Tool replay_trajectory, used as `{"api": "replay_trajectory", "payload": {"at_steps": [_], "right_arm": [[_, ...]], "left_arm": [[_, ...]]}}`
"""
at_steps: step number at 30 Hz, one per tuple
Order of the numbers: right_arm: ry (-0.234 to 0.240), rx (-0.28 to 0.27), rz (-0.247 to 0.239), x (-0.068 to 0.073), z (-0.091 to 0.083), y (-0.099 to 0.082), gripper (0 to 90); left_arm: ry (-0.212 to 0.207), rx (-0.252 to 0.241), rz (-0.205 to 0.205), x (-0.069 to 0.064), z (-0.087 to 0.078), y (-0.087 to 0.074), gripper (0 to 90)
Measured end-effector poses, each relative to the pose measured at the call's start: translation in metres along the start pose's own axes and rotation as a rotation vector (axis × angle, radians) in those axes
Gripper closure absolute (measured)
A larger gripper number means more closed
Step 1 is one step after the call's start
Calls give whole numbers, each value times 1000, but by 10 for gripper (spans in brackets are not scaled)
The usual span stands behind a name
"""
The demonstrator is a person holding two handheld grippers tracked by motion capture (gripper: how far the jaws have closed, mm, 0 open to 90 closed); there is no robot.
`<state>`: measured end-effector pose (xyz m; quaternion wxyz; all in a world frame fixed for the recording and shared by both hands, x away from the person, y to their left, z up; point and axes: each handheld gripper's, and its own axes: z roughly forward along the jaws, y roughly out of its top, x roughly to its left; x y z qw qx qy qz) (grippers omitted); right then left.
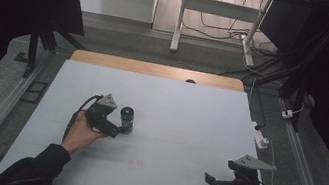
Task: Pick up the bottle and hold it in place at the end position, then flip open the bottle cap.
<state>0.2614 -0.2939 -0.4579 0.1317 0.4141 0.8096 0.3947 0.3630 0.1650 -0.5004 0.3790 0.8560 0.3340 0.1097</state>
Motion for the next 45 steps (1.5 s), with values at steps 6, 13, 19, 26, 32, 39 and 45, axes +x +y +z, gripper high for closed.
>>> {"api": "replay_trajectory", "payload": {"at_steps": [6, 13, 19, 26, 32, 39, 45], "right_arm": [[0, 1, -2, 0, 0, 0, 0], [1, 2, -3, 0, 0, 0, 0], [2, 1, -2, 0, 0, 0, 0], [2, 1, -4, 0, 0, 0, 0], [1, 3, -7, 0, 0, 0, 0], [-2, -2, -6, 0, 0, 0, 0], [-16, -3, -6, 1, -1, 0, 0]], "left_arm": [[-24, 16, 34, 3, 17, 1, 55], [-54, 14, 49, 6, 20, -1, 253], [-69, 18, 77, 4, 21, -1, 418], [-67, 16, 108, 2, 20, -1, 531], [-68, 20, 111, 2, 20, -1, 534], [-71, 18, 108, 3, 20, -1, 534], [-73, 14, 104, 3, 20, -1, 535]]}}
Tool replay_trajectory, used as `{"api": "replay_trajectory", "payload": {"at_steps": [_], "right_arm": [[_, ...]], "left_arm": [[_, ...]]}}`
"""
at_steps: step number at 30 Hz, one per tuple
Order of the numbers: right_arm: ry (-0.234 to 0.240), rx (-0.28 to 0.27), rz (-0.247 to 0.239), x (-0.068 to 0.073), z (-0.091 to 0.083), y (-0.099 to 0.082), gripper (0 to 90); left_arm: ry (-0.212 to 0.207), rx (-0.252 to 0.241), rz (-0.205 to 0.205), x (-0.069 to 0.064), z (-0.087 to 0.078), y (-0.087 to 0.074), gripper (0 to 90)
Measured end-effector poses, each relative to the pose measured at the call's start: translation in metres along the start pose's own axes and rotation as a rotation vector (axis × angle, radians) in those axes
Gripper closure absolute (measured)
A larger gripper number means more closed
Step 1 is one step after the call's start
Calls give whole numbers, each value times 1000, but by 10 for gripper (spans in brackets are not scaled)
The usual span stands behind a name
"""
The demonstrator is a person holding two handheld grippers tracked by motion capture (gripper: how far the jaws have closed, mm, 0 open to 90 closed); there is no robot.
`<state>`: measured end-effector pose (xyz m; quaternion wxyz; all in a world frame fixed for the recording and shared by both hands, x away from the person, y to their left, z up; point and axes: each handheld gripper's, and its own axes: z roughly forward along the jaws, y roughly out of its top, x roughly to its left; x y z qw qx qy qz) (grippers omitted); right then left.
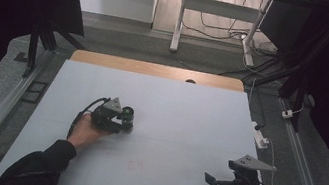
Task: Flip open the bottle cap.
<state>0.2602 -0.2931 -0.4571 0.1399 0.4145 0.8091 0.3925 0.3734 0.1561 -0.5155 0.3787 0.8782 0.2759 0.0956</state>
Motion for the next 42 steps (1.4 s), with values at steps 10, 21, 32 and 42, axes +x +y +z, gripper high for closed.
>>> {"api": "replay_trajectory", "payload": {"at_steps": [10, 21, 32, 42], "right_arm": [[9, -19, -11, 3, -1, 1, 0], [15, -36, -66, 12, -1, 9, 0], [65, -43, -126, 26, 3, 24, 0], [141, -65, -174, 40, 15, 44, 0]], "left_arm": [[-1, 1, 0, 0, 0, 0, 535], [-1, 8, -7, 0, 0, 1, 535], [-2, 14, -7, 0, 0, 2, 535], [-1, 15, -7, 0, 0, 1, 535]]}}
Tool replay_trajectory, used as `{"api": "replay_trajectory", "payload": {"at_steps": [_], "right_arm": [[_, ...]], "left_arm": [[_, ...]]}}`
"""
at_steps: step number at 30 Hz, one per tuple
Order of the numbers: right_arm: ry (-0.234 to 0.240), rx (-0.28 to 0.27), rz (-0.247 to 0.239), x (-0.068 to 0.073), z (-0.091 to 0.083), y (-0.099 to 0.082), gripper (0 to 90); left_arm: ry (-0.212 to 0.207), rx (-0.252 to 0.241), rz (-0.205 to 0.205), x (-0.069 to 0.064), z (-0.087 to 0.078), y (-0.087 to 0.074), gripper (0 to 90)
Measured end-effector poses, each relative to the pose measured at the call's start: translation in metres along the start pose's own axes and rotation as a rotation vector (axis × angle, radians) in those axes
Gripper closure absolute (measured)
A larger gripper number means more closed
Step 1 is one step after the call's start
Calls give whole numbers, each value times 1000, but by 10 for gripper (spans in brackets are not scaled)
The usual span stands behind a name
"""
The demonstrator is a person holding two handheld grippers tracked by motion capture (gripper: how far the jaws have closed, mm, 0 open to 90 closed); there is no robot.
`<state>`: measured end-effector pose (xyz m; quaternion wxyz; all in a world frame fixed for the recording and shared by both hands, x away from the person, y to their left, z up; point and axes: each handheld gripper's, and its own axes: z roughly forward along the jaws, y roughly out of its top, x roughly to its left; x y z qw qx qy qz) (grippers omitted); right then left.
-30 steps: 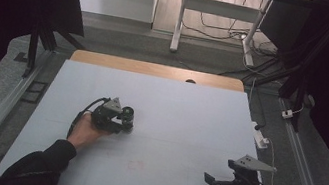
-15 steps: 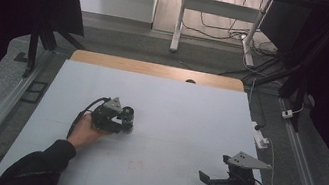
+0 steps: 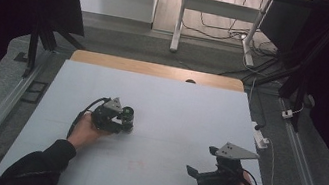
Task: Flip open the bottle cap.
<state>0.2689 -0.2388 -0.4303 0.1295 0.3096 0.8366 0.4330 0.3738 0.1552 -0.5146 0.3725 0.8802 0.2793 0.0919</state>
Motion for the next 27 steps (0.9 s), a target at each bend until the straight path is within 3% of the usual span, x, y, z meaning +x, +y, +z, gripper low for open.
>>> {"api": "replay_trajectory", "payload": {"at_steps": [13, 27], "right_arm": [[73, 12, -24, 8, 28, 24, 0], [112, 40, -42, 15, 64, 44, 0]], "left_arm": [[2, 7, 16, -1, 0, 1, 537], [-14, 11, 29, 2, 0, 1, 537]]}}
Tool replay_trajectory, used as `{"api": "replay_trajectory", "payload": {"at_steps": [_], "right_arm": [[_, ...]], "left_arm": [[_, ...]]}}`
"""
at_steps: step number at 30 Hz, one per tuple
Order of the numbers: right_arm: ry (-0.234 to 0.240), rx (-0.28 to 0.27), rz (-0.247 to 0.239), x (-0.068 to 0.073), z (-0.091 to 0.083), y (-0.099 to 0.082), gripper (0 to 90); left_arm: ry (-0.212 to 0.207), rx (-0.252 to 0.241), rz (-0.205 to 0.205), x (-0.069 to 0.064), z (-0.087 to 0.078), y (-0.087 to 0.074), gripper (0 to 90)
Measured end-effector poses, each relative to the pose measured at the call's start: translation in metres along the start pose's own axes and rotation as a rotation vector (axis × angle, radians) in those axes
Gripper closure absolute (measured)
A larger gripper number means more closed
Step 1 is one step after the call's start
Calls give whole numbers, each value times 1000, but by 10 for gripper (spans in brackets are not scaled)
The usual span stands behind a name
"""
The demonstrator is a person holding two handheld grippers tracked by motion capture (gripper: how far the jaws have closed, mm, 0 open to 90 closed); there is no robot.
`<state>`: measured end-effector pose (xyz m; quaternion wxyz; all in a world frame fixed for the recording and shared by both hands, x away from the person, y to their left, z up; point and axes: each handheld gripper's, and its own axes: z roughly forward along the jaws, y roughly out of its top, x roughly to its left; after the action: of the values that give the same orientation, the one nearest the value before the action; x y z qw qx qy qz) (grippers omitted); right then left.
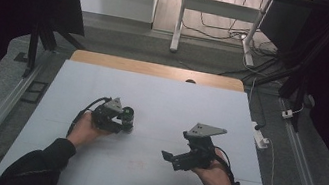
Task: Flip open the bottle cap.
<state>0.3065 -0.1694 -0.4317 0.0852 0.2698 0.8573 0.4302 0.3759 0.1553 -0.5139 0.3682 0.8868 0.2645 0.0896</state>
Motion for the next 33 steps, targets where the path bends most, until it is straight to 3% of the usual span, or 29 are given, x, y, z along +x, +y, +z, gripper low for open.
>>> {"api": "replay_trajectory", "payload": {"at_steps": [10, 33], "right_arm": [[25, 13, -16, 5, 21, 16, 0], [52, 58, -74, 17, 93, 53, 0]], "left_arm": [[1, -6, -5, 0, 0, -1, 537], [6, -2, -7, -1, 0, -1, 537]]}}
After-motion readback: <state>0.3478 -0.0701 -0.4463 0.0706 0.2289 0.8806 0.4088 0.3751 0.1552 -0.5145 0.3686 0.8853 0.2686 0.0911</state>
